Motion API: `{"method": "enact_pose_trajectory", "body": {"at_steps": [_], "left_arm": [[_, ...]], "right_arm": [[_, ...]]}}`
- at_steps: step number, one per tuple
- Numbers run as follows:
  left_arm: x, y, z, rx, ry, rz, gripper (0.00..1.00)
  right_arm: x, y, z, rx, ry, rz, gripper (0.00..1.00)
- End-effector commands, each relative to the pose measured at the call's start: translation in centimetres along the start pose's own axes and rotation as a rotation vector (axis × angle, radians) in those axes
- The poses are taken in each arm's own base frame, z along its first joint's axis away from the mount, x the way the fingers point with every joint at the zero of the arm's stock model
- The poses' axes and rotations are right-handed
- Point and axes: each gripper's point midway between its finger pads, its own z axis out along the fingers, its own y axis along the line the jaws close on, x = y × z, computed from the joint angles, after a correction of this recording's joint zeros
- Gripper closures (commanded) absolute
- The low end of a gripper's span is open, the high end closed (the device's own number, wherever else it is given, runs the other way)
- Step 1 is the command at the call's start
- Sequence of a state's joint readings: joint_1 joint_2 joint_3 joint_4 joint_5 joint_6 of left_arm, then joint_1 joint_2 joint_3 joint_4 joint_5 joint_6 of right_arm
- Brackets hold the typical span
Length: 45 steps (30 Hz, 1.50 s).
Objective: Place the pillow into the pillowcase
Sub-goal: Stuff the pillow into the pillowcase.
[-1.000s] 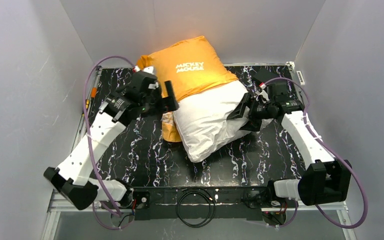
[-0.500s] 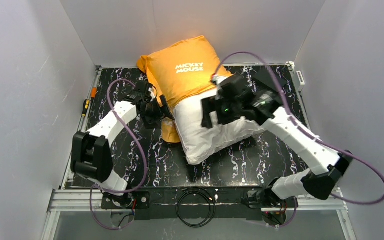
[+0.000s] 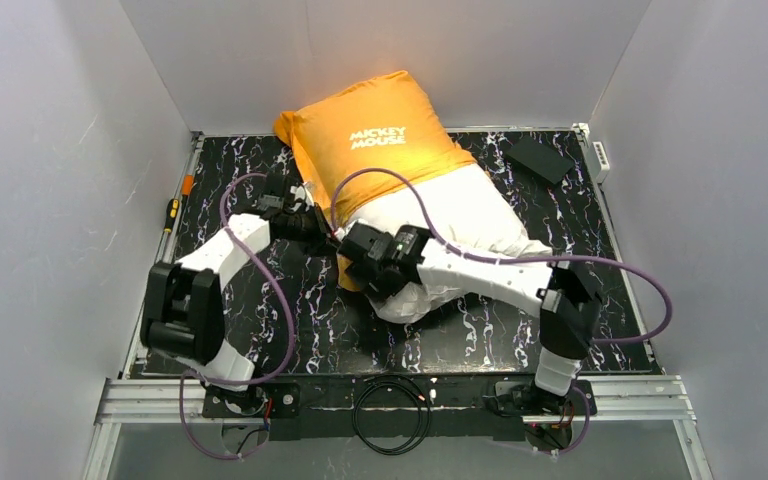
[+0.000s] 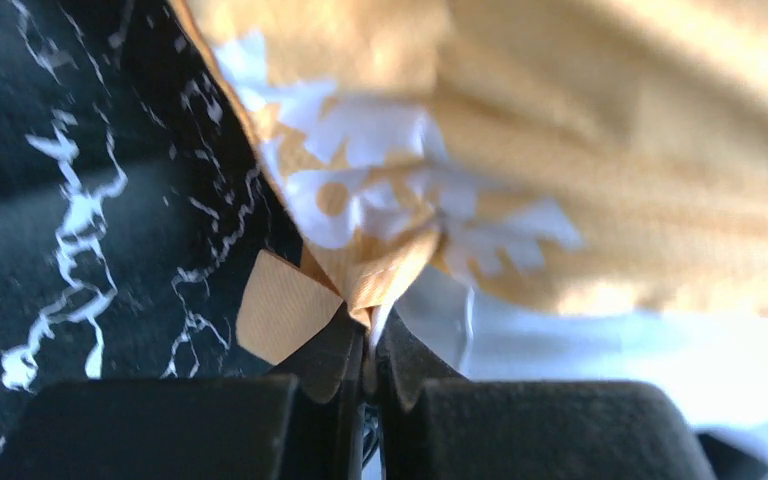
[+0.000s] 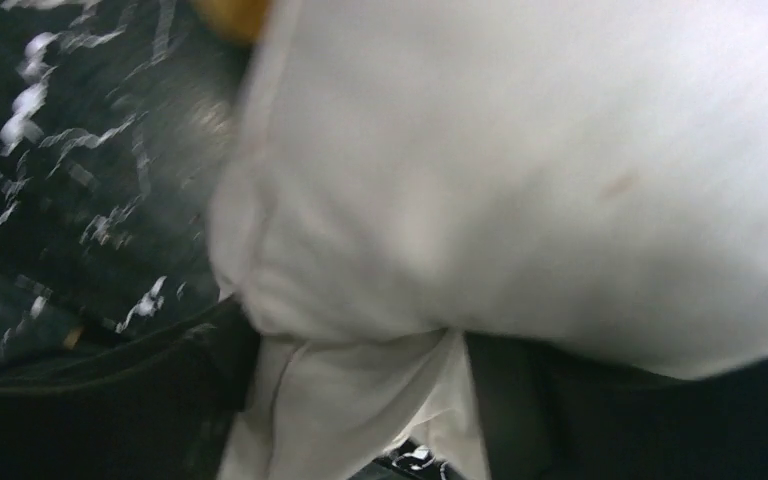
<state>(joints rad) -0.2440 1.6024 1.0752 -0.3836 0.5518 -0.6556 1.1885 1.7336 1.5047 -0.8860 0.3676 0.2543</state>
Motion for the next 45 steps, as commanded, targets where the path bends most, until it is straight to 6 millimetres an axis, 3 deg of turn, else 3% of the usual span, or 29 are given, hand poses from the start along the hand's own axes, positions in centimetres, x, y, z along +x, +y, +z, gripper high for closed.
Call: {"method": "enact_pose_trajectory", "body": {"at_steps": [1, 4, 7, 8, 12, 15, 23, 27, 29, 33, 36, 41, 45], "left_arm": [[3.9, -3.6, -4.7, 0.174, 0.021, 0.045, 1.0], [6.8, -4.0, -5.9, 0.221, 0.048, 0.033, 1.0], [9.1, -5.3, -7.0, 0.261, 0.062, 0.069, 1.0], [9.9, -6.0, -7.3, 0.273, 0.071, 0.092, 1.0], [13.5, -8.7, -8.0, 0.298, 0.133, 0.216, 1.0], [16.0, -9.6, -8.1, 0.294, 0.199, 0.3, 1.0], [19.9, -12.3, -9.4, 0.362, 0.266, 0.461, 1.0], [21.4, -13.6, -10.1, 0.402, 0.314, 0.539, 1.0], [22.6, -13.3, -9.7, 0.376, 0.369, 0.572, 1.0], [24.4, -10.9, -8.8, 0.289, 0.446, 0.596, 1.0], [24.4, -9.0, -8.8, 0.242, 0.407, 0.592, 1.0], [25.2, -8.6, -9.4, 0.272, 0.433, 0.584, 1.0], [25.6, -10.2, -9.8, 0.325, 0.46, 0.598, 1.0]], "right_arm": [[-2.6, -6.9, 2.8, 0.104, -0.021, 0.16, 0.39], [-4.7, -8.7, 3.8, 0.028, -0.066, 0.246, 0.65], [-8.5, -8.9, 3.4, -0.058, -0.157, 0.296, 0.93], [-9.6, -9.0, 3.4, -0.069, -0.172, 0.323, 0.99], [-13.8, -9.5, 2.6, -0.147, -0.265, 0.436, 0.99], [-15.8, -10.5, 2.6, -0.199, -0.313, 0.548, 0.99], [-16.4, -14.8, 3.7, -0.253, -0.426, 0.944, 0.99], [-17.6, -15.4, 3.5, -0.278, -0.476, 1.013, 0.99], [-18.5, -15.6, 3.1, -0.3, -0.516, 1.052, 0.99], [-20.0, -15.8, 1.5, -0.427, -0.62, 1.144, 0.99], [-21.1, -16.8, -0.6, -0.488, -0.701, 1.174, 0.99], [-22.8, -19.7, -4.6, -0.589, -0.877, 1.238, 0.99], [-24.3, -19.7, -5.5, -0.672, -0.935, 1.195, 0.99]]}}
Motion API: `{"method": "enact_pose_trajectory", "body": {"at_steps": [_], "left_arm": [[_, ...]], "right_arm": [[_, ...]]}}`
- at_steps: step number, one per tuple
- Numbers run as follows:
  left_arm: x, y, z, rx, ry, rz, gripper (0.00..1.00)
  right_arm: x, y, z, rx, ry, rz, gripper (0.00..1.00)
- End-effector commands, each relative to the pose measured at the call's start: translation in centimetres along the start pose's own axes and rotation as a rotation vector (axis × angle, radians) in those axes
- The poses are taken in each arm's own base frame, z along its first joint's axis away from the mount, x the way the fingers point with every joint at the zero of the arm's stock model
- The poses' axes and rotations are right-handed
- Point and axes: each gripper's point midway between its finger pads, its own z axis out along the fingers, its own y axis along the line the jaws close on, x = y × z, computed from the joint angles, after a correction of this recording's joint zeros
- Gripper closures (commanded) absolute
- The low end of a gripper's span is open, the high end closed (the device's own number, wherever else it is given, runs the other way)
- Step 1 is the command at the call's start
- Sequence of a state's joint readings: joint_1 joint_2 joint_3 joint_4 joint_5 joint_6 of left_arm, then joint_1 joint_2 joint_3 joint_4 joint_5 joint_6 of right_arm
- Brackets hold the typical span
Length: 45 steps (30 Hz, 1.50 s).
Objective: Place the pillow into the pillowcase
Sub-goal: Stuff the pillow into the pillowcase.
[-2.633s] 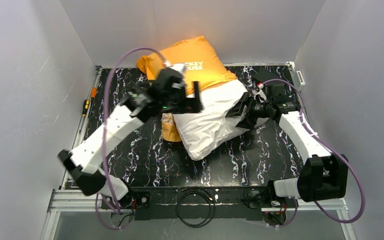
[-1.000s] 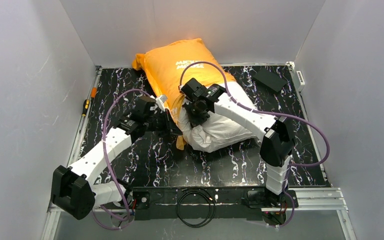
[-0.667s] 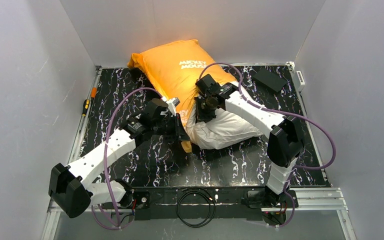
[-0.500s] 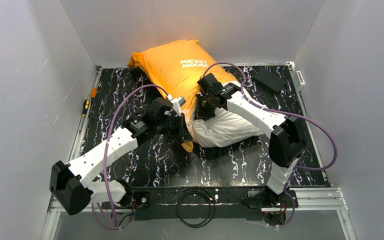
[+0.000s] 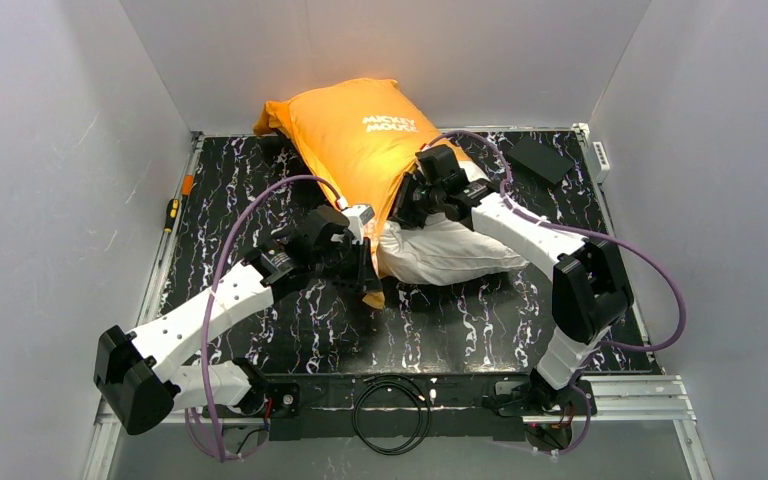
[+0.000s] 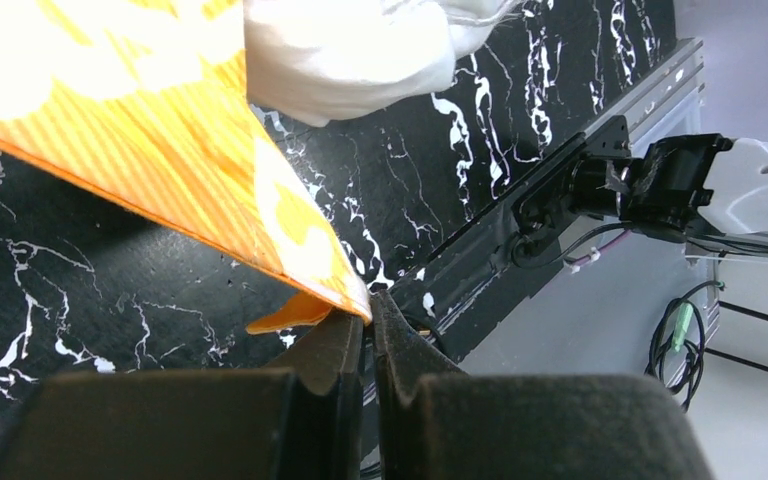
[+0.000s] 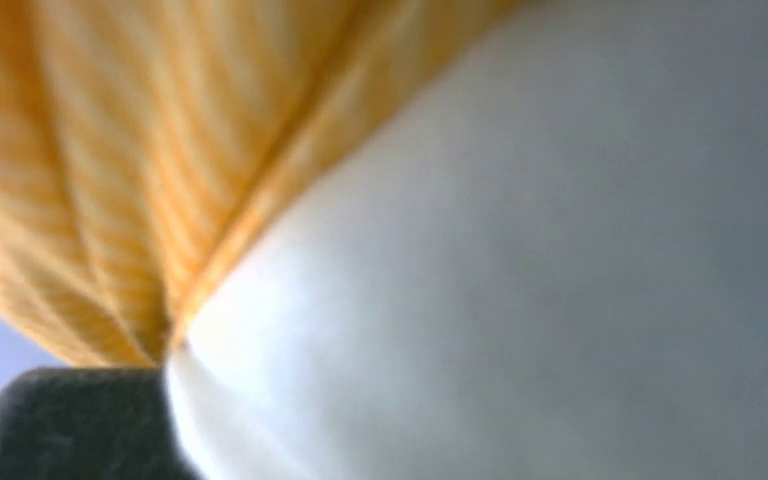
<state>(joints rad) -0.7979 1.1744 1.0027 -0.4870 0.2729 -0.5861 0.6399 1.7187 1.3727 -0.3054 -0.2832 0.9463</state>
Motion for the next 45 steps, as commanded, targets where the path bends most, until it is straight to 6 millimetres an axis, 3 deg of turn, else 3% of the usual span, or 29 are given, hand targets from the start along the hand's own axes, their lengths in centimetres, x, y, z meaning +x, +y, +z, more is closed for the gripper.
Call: {"method": "enact_pose_trajectory", "body": {"at_steps": [1, 4, 6, 8, 11, 16, 18, 20, 23, 25, 30, 34, 37, 39, 42, 45], "left_arm": [[7.6, -8.2, -4.8, 0.384, 0.364, 0.033, 1.0], [6.8, -9.4, -5.1, 0.43, 0.337, 0.049, 1.0], [6.9, -8.9, -4.7, 0.409, 0.331, 0.037, 1.0], [7.3, -7.9, -4.2, 0.368, 0.327, 0.018, 1.0], [7.4, -6.1, -4.0, 0.261, 0.302, 0.01, 1.0], [6.2, -0.6, -5.3, -0.059, 0.18, 0.014, 1.0], [5.5, 1.1, -6.4, -0.162, 0.122, 0.018, 0.89], [4.8, 2.1, -7.4, -0.214, 0.076, 0.029, 0.68], [4.2, 2.5, -8.2, -0.237, 0.032, 0.023, 0.32], [3.8, 2.2, -8.6, -0.225, 0.017, 0.009, 0.21], [1.7, 0.3, -9.5, -0.169, -0.046, -0.051, 0.11], [-0.5, -1.6, -10.2, -0.09, -0.096, -0.115, 0.09], [-2.3, -2.7, -11.1, -0.035, -0.125, -0.16, 0.07], [-3.3, -3.3, -11.6, -0.01, -0.134, -0.17, 0.06], [-4.1, -4.0, -11.8, -0.001, -0.126, -0.161, 0.07], [-4.4, -4.4, -11.6, 0.002, -0.099, -0.151, 0.08]], "right_arm": [[-13.7, 11.1, -3.8, -0.495, -0.481, 0.002, 0.99], [-12.0, 9.1, -2.1, -0.434, -0.421, -0.046, 0.99], [-10.6, 6.7, -1.5, -0.351, -0.396, -0.071, 0.99], [-9.4, 5.6, -1.9, -0.317, -0.367, -0.097, 0.99], [-7.2, 4.4, -3.2, -0.227, -0.281, -0.193, 0.65], [-4.6, 1.2, -8.6, -0.018, -0.233, -0.264, 0.25], [-3.7, -0.3, -10.9, 0.059, -0.209, -0.272, 0.15], [-3.1, -1.1, -13.0, 0.105, -0.204, -0.283, 0.09], [-3.5, -1.9, -16.1, 0.154, -0.247, -0.301, 0.03], [-4.7, -3.0, -17.8, 0.201, -0.282, -0.3, 0.02], [-8.8, -9.6, -18.9, 0.348, -0.32, -0.216, 0.02], [-10.1, -14.2, -16.1, 0.376, -0.221, -0.158, 0.02], [-7.4, -13.8, -13.6, 0.262, -0.052, -0.147, 0.03], [-4.3, -12.0, -12.2, 0.146, 0.032, -0.13, 0.04], [2.1, -7.5, -10.2, 0.011, 0.184, -0.142, 0.04], [8.6, -0.2, -8.5, -0.215, 0.295, -0.114, 0.03]]}}
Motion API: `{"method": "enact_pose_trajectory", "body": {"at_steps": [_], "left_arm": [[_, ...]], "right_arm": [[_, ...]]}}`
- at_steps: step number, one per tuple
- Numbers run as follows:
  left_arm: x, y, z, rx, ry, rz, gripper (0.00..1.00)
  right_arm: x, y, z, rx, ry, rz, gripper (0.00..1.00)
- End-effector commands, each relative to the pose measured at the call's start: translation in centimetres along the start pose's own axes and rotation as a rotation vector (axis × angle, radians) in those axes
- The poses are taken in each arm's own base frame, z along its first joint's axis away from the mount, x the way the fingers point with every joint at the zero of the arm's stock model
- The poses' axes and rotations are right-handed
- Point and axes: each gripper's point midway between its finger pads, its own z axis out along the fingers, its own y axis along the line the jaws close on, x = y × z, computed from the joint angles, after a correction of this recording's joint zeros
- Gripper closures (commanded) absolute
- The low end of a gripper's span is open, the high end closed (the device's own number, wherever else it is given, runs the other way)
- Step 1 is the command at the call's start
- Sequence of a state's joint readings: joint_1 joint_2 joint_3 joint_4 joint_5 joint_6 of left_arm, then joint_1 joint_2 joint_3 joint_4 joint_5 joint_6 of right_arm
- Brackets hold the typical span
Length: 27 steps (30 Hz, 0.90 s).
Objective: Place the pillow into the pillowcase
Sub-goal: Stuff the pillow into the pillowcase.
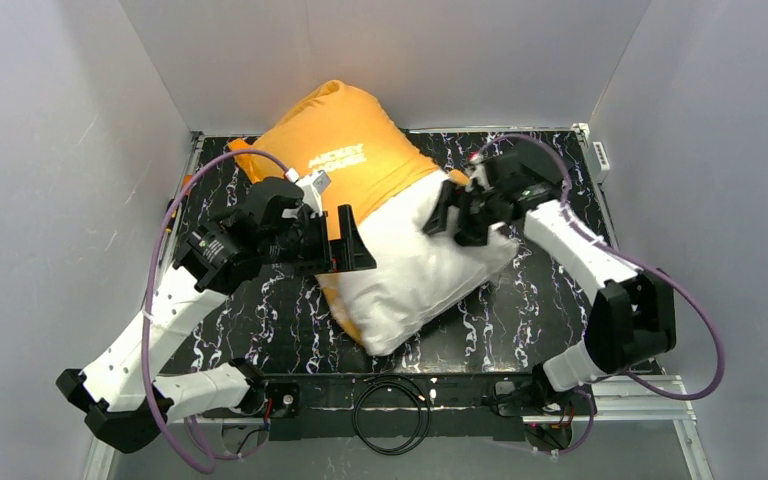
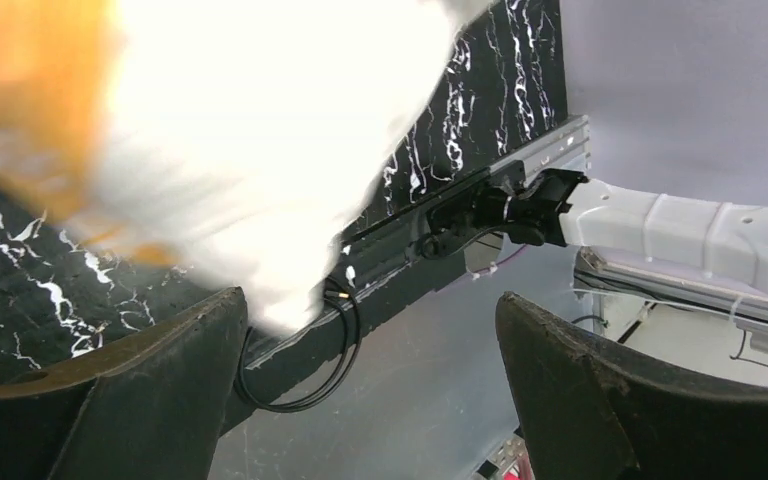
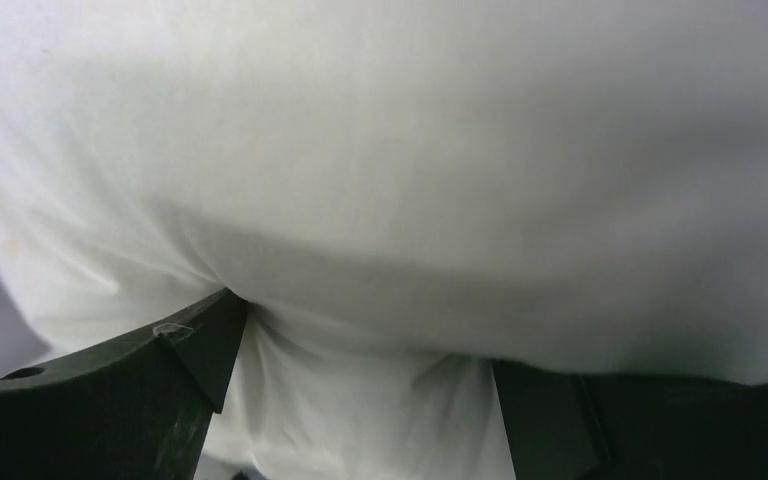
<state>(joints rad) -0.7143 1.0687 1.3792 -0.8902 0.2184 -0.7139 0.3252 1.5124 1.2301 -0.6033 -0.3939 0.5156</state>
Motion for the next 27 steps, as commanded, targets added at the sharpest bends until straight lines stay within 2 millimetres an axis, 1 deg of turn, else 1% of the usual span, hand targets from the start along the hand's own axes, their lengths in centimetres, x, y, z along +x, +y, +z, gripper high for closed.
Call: {"method": "enact_pose_trajectory", "body": {"at_steps": [1, 2, 4, 6, 7, 8, 9, 11, 13, 14, 16, 18, 20, 24, 26, 27], "left_arm": [[0.0, -1.2, -0.3, 0.031, 0.056, 0.014, 0.08], [0.1, -1.1, -0.2, 0.024, 0.067, 0.015, 0.08], [0.3, -0.9, 0.2, 0.01, 0.086, 0.013, 0.08], [0.4, -0.5, 1.0, -0.01, 0.109, -0.003, 0.07], [0.5, -0.4, 1.4, -0.018, 0.124, -0.013, 0.07], [0.6, -0.3, 1.8, -0.029, 0.139, -0.021, 0.07], [0.7, 0.0, 2.3, -0.053, 0.156, -0.031, 0.05], [1.4, 1.0, 2.9, -0.127, 0.2, -0.031, 0.02], [2.0, 2.1, 3.5, -0.233, 0.237, -0.008, 0.02], [2.3, 2.9, 3.9, -0.295, 0.253, -0.004, 0.02], [3.1, 4.2, 4.6, -0.393, 0.297, -0.005, 0.02], [3.9, 5.6, 5.1, -0.478, 0.332, -0.016, 0.02], [4.3, 6.8, 5.5, -0.537, 0.332, -0.037, 0.02], [4.6, 8.0, 5.8, -0.576, 0.305, -0.057, 0.04], [5.0, 8.3, 6.1, -0.578, 0.305, -0.066, 0.06], [5.2, 8.4, 6.4, -0.577, 0.309, -0.073, 0.08]], "right_arm": [[10.2, 14.1, -0.9, -0.454, 0.256, -0.001, 0.03], [10.2, 15.6, -1.5, -0.505, 0.253, 0.015, 0.03], [9.1, 17.7, -3.3, -0.589, 0.203, 0.01, 0.02], [7.2, 18.1, -4.9, -0.605, 0.147, -0.007, 0.02], [6.4, 17.8, -5.5, -0.589, 0.125, -0.019, 0.02], [5.6, 16.7, -5.8, -0.545, 0.104, -0.028, 0.02], [4.6, 15.4, -5.9, -0.489, 0.069, -0.057, 0.02], [3.1, 11.6, -6.2, -0.336, 0.027, -0.072, 0.02], [1.8, 7.5, -5.8, -0.208, -0.007, -0.067, 0.02], [1.5, 5.7, -5.2, -0.153, -0.015, -0.073, 0.02], [1.7, 2.8, -3.1, -0.072, 0.0, -0.089, 0.02], [2.0, 0.9, -0.4, -0.05, 0.032, -0.105, 0.02], [1.8, 0.0, 1.8, -0.053, 0.049, -0.113, 0.02], [0.8, 0.5, 5.6, -0.117, 0.07, -0.147, 0.02], [0.4, 1.5, 7.3, -0.166, 0.081, -0.184, 0.03], [0.4, 2.5, 7.9, -0.221, 0.083, -0.207, 0.06]]}}
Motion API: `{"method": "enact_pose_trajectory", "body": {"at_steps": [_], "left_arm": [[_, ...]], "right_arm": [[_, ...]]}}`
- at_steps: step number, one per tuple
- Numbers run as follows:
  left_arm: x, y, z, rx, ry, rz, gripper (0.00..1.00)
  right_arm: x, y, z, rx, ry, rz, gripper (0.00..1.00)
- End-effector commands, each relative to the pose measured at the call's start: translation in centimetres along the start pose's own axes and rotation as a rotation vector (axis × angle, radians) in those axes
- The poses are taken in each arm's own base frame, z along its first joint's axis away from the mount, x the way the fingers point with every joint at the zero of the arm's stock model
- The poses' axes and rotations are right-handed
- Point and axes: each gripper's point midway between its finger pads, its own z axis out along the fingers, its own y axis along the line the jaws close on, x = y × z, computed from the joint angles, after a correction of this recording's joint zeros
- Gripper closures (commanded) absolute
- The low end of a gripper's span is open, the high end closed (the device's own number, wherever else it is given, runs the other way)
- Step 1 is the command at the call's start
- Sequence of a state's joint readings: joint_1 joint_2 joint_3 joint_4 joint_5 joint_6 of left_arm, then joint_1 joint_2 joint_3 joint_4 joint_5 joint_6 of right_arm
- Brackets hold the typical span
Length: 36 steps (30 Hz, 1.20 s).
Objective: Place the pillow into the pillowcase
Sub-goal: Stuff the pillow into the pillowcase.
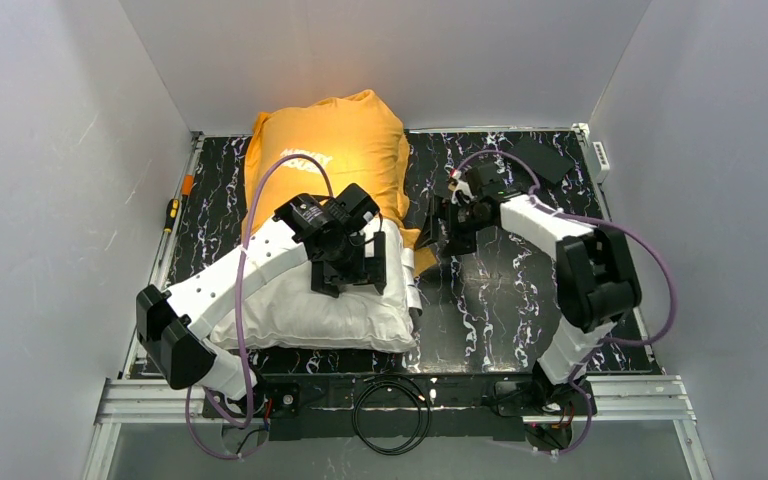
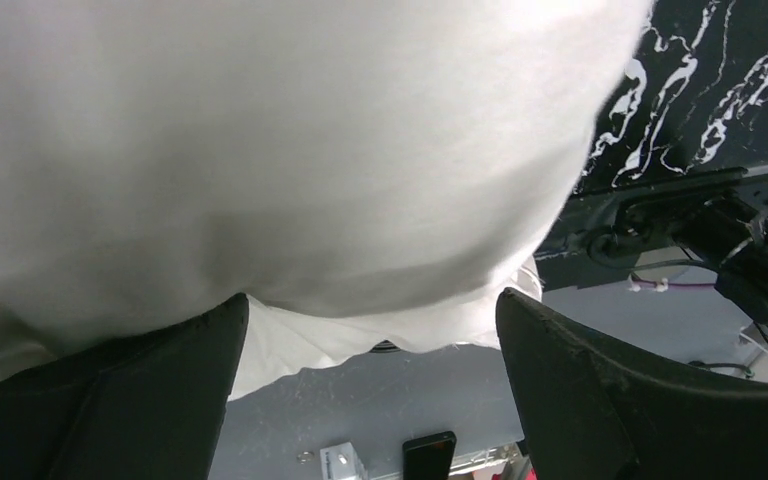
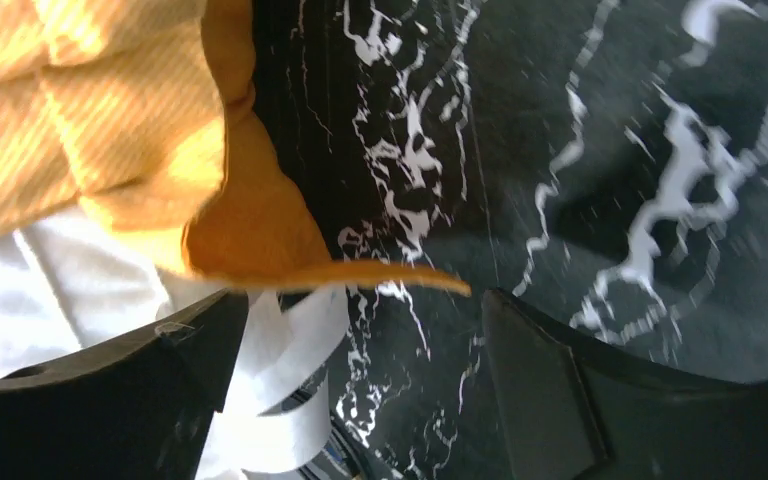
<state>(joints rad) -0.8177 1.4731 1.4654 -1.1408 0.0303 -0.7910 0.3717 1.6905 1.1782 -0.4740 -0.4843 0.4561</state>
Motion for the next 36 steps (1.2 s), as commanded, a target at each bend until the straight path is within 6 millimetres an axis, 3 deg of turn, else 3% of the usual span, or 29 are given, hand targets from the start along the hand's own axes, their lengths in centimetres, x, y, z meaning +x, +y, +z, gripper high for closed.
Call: {"method": "enact_pose_trajectory", "body": {"at_steps": [1, 3, 5, 8, 9, 13, 19, 22, 24, 26, 30, 32, 36], "left_arm": [[0.7, 2.4, 0.4, -0.083, -0.015, -0.043, 0.12], [0.8, 2.2, 1.0, -0.062, 0.001, -0.068, 0.21], [0.4, 2.1, 1.6, -0.037, -0.001, -0.098, 0.36], [-0.6, 2.2, 2.4, 0.007, 0.006, -0.142, 0.54], [-1.2, 2.4, 2.7, 0.018, 0.005, -0.161, 0.61], [-4.4, 2.9, 4.1, 0.042, -0.009, -0.222, 1.0], [-10.2, 3.9, 6.7, -0.01, -0.025, -0.279, 1.0], [-12.9, 4.5, 7.1, -0.009, -0.041, -0.316, 1.0], [-14.2, 4.5, 6.8, 0.006, -0.058, -0.303, 1.0], [-14.4, 4.3, 6.4, 0.022, -0.057, -0.281, 1.0], [-12.9, 4.2, 5.6, 0.061, -0.043, -0.28, 1.0], [-12.1, 3.9, 5.1, 0.097, -0.047, -0.285, 1.0], [-10.9, 3.6, 3.9, 0.138, -0.048, -0.288, 1.0]], "right_arm": [[-3.1, 4.5, 2.2, -0.196, -0.076, -0.191, 0.08], [-3.2, 5.9, 2.8, -0.274, -0.086, -0.201, 0.19], [-2.7, 6.9, 2.9, -0.328, -0.076, -0.215, 0.5], [-1.2, 6.6, 2.1, -0.315, -0.034, -0.22, 0.95], [-0.4, 6.3, 1.5, -0.295, -0.017, -0.226, 0.99], [3.2, 6.2, -1.6, -0.266, 0.052, -0.219, 0.99], [10.2, 6.2, -7.3, -0.239, 0.185, -0.147, 0.99], [13.4, 6.2, -9.4, -0.243, 0.261, -0.114, 0.99], [13.5, 5.1, -10.0, -0.16, 0.254, -0.13, 0.99], [12.3, 4.4, -9.4, -0.11, 0.217, -0.16, 0.93], [7.0, 3.0, -5.6, -0.049, 0.1, -0.186, 0.43], [3.7, 2.3, -3.5, -0.019, 0.038, -0.193, 0.24], [-3.7, 1.7, 0.2, -0.022, -0.081, -0.198, 0.09]]}}
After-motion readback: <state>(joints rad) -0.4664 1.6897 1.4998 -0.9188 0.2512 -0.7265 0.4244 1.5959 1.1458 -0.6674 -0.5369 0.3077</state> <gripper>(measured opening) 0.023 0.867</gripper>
